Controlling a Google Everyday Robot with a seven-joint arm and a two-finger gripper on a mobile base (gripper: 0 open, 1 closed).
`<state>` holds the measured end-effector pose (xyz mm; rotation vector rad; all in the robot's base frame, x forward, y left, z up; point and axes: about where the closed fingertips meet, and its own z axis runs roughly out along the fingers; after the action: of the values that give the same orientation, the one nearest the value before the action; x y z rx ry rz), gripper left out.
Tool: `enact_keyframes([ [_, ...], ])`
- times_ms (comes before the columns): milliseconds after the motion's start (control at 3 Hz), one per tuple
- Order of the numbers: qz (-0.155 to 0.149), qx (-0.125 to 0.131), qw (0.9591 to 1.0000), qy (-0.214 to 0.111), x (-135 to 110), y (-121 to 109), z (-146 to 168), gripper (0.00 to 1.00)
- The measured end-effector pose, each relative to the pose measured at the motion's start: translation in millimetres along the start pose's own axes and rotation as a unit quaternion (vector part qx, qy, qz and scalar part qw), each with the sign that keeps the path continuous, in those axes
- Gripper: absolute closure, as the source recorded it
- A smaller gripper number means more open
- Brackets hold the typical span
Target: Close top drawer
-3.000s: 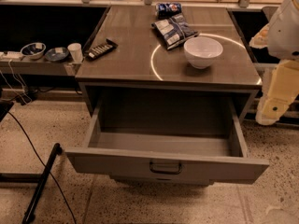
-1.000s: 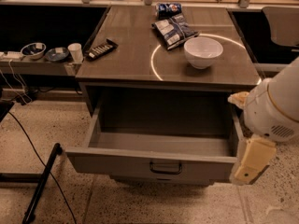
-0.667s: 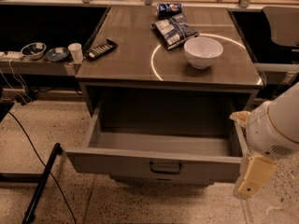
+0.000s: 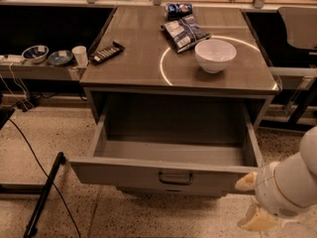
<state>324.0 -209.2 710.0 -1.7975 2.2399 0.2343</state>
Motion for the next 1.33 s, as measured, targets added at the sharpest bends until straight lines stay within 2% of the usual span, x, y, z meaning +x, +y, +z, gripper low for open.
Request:
enact_keyframes([
  [333,-0.026,0.002,0.9996,-0.012,3.0,17.5,23.8,0.66],
  [667,-0.036,0.003,0.9993,-0.013,3.6,19.3,26.3,0.89],
  [1000,-0.045,0.013,0.9972,-0.057,-13.5,12.2,42.2,1.00],
  [1333,-0.046,0.043,0.9912,-0.117,-34.5,0.1,67.7,1.00],
])
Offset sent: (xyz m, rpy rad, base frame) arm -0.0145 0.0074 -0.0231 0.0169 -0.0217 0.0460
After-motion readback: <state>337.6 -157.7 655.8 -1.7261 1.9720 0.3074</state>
